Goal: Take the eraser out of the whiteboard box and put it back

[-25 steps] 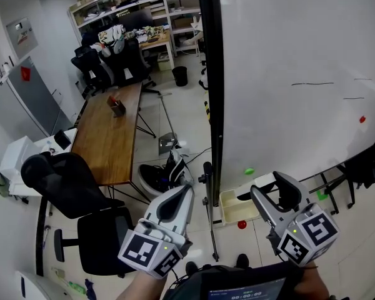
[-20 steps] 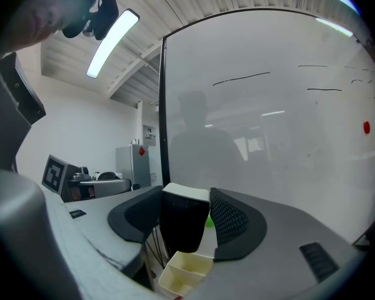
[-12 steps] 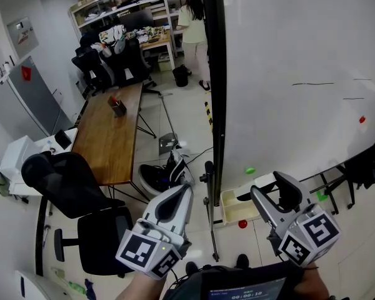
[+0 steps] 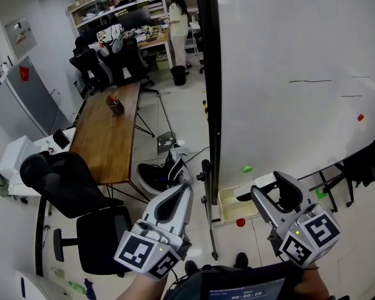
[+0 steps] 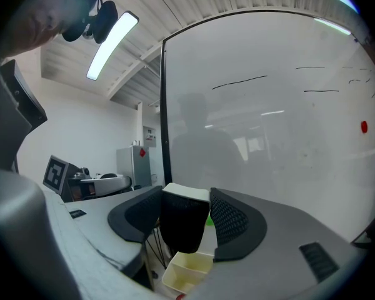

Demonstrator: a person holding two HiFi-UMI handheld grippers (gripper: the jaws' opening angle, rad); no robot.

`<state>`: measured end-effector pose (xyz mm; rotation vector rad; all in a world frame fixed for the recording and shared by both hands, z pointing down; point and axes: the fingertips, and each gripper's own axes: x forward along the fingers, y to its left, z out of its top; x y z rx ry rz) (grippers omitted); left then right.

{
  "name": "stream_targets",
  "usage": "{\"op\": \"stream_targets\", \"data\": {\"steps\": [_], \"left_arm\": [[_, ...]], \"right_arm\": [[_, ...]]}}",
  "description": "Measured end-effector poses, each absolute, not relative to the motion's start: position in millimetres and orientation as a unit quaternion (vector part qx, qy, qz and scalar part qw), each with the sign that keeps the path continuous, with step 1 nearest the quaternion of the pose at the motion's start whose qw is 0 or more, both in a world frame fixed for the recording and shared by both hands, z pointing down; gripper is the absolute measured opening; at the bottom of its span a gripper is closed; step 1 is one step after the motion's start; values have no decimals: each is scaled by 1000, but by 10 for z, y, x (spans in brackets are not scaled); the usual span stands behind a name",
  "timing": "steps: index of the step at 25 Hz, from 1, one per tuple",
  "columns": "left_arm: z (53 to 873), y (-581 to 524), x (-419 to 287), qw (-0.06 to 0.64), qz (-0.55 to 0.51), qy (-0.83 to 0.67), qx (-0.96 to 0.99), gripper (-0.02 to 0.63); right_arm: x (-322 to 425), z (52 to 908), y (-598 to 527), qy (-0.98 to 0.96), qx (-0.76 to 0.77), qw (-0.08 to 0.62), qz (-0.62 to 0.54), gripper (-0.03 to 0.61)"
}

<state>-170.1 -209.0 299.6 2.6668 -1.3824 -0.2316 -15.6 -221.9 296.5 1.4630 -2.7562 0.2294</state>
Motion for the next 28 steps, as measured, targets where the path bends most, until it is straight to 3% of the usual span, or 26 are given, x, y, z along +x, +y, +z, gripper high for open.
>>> {"op": "stream_targets", "data": {"steps": [12, 21, 28], "left_arm": [[3251, -2157, -1597, 82, -60, -453, 886, 23], [3999, -2255, -1518, 133, -13, -463, 876, 24], [4400, -2274, -1483, 165, 1, -460, 873, 25]], "right_arm": [[-170, 3328, -2282, -881, 463, 38, 95, 273], [-255, 4007, -2326, -882, 447, 91, 114, 273], [-295, 4341, -2385, -880, 450, 91, 118, 272]]}}
